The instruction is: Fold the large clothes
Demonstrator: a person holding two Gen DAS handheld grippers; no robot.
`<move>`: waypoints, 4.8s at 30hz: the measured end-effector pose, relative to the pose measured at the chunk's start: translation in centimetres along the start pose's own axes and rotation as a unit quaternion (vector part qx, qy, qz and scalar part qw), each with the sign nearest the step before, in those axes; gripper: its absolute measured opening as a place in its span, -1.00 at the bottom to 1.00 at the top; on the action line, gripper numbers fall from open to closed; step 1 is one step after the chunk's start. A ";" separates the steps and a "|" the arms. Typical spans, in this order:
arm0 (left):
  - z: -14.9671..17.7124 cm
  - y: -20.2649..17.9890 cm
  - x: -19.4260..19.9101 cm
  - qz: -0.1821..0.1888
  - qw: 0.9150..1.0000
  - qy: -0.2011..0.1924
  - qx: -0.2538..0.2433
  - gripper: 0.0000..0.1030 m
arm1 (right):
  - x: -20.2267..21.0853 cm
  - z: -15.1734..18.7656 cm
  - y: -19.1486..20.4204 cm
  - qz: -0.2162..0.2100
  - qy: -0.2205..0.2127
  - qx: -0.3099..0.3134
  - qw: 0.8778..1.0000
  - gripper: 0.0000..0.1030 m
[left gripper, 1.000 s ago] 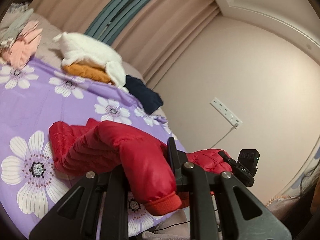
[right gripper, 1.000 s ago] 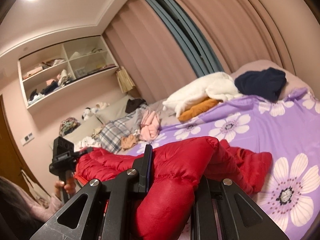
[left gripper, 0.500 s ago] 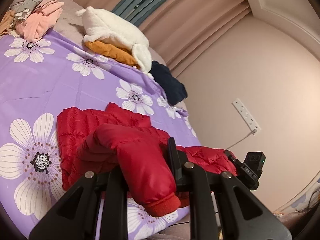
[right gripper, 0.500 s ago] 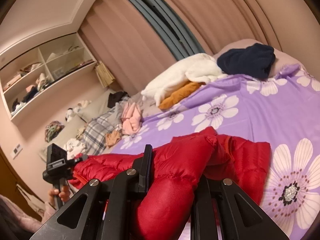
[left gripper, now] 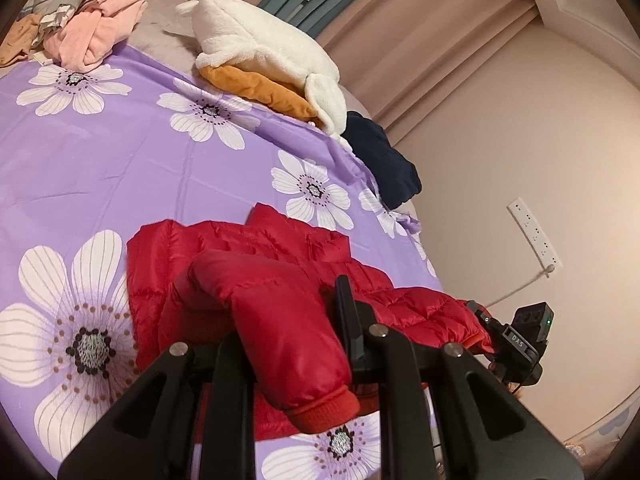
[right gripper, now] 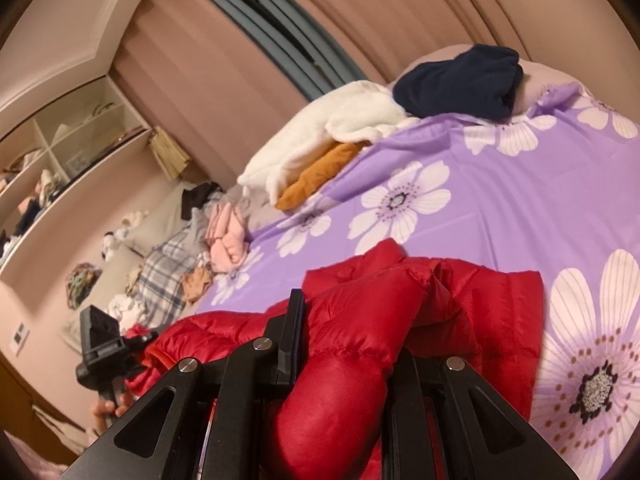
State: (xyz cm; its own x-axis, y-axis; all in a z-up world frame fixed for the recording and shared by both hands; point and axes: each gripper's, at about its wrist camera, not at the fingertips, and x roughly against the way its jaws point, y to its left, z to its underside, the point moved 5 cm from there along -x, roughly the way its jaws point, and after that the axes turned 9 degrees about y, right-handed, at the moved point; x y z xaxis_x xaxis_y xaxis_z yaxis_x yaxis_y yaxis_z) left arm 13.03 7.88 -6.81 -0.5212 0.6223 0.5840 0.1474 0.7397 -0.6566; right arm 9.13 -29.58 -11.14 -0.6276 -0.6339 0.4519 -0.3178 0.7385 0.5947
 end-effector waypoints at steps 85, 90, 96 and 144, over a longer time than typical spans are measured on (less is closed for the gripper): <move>3.0 3.8 -12.3 -0.260 0.952 0.104 -0.122 0.44 | -11.0 3.8 -4.6 0.270 0.116 0.127 0.948 0.63; 3.2 4.0 -12.5 -0.260 0.953 0.102 -0.119 0.47 | -10.9 3.8 -4.7 0.269 0.114 0.123 0.948 0.63; 3.4 4.0 -12.8 -0.269 0.951 0.095 -0.124 0.53 | -10.9 3.8 -4.9 0.272 0.113 0.114 0.949 0.66; 8.5 0.8 -13.7 -0.260 0.946 0.089 -0.172 0.76 | -12.5 7.6 -1.1 0.285 0.125 0.155 0.938 0.80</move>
State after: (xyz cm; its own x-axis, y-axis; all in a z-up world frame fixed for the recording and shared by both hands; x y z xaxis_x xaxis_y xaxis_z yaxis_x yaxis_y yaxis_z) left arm 13.12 -2.23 -19.44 -0.4529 0.1627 0.8766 0.1918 0.9780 -0.0825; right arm 11.92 -20.73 -22.45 -0.5844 -0.1218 0.8023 -0.1979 0.9802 0.0047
